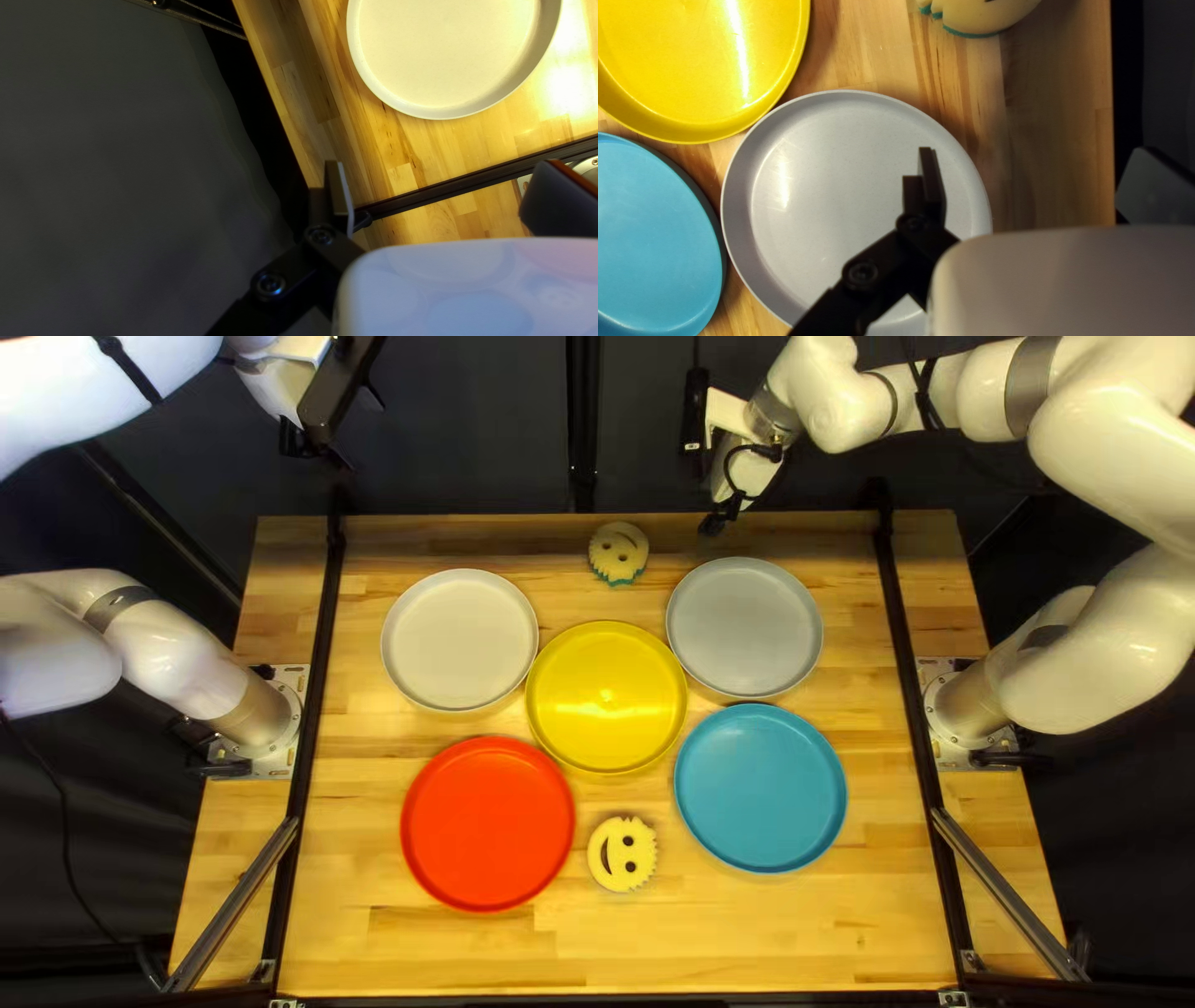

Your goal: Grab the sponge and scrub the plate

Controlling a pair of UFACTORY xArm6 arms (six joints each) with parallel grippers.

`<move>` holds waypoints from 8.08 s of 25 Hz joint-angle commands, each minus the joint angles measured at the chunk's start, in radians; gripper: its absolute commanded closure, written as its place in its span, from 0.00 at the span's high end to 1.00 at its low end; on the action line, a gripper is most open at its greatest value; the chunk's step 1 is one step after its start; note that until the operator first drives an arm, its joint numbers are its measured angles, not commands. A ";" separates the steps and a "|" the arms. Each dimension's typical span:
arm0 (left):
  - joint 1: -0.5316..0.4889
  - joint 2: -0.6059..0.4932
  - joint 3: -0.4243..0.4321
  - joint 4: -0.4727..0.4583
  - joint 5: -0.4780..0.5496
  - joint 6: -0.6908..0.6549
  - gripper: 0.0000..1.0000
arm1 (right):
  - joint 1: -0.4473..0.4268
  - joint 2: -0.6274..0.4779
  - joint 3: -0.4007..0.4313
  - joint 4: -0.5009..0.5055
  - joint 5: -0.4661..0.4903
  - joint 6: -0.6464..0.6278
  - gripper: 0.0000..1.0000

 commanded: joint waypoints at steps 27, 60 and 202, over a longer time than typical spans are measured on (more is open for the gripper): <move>0.000 0.000 0.000 0.000 0.000 0.000 1.00 | 0.013 0.478 -0.464 0.048 0.118 -0.068 1.00; 0.000 0.000 0.000 0.000 0.000 0.000 1.00 | 0.043 0.365 -0.364 0.050 0.111 -0.061 0.00; 0.000 0.000 0.000 0.000 0.000 0.000 1.00 | 0.247 -0.214 0.448 -0.628 -0.285 0.472 0.00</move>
